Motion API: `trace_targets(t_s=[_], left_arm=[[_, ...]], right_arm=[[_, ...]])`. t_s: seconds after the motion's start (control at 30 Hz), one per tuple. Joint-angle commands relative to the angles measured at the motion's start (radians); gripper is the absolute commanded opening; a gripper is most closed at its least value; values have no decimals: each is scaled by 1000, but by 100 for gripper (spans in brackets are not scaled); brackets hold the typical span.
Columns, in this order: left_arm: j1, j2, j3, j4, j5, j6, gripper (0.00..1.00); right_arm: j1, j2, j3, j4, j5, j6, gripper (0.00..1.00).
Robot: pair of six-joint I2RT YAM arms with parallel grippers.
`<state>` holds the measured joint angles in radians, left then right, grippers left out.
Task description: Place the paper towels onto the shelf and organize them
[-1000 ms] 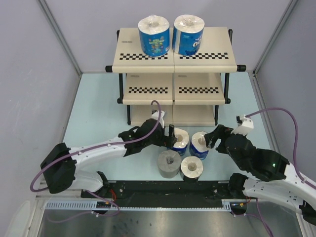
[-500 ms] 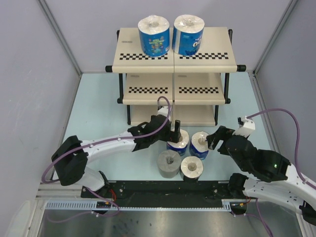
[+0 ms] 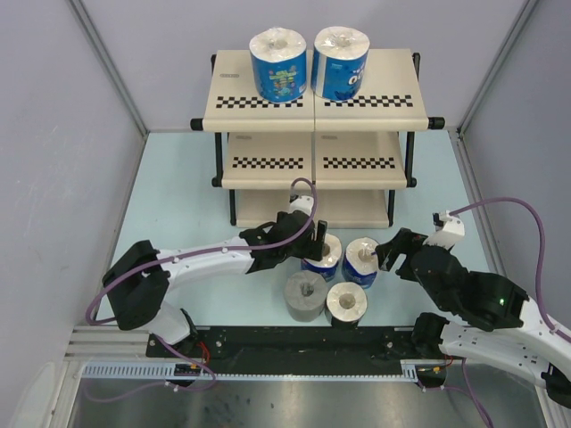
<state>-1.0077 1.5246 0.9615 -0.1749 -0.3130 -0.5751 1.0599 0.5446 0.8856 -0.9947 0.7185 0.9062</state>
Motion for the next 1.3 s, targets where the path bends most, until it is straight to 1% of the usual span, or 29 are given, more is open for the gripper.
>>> trace_targets(t_s=[0.0, 0.03, 0.07, 0.13, 0.17, 0.2, 0.23, 0.33, 0.47, 0.57, 0.73, 0.83, 0.97, 1.13, 1.2, 1.27], left_arm=[[-8, -12, 3, 8, -23, 14, 81], [-8, -12, 3, 8, -14, 12, 79], [-8, -11, 5, 12, -8, 17, 74], [-8, -11, 6, 20, 14, 23, 68], [-8, -12, 6, 26, 20, 26, 62], [-8, -14, 8, 31, 26, 27, 59], [-8, -15, 9, 32, 40, 32, 52], [-9, -30, 16, 35, 52, 34, 39], [-11, -82, 46, 8, 55, 32, 38], [-12, -151, 81, -8, 51, 35, 38], [-14, -276, 143, -17, 2, 50, 39], [-14, -329, 180, 23, -46, 72, 39], [-14, -359, 207, 86, -100, 107, 38], [-12, -366, 235, 170, -213, 165, 39], [-11, -351, 236, 239, -239, 191, 40], [-5, -319, 250, 270, -282, 205, 40]], right_arm=[[-5, 5, 6, 7, 26, 11, 88], [-5, 6, 7, 5, 29, 10, 88], [-3, 6, 7, 5, 26, 11, 88], [-3, 5, 6, 5, 25, 11, 88], [-5, 5, 7, 7, 22, 11, 88], [-3, 3, 6, 5, 22, 11, 88], [-3, 3, 7, 5, 22, 11, 88], [-2, -2, 7, 5, 19, 10, 88], [-3, -6, 6, 1, 21, 10, 88], [-3, -5, 7, -1, 24, 13, 88], [-3, -3, 7, -2, 24, 17, 88], [-3, 0, 7, -4, 22, 19, 88], [-3, 2, 7, -4, 22, 17, 88], [-3, -9, 7, -15, 18, 25, 88], [-3, -14, 7, -25, 21, 31, 88], [-3, -28, 6, -32, 24, 31, 88]])
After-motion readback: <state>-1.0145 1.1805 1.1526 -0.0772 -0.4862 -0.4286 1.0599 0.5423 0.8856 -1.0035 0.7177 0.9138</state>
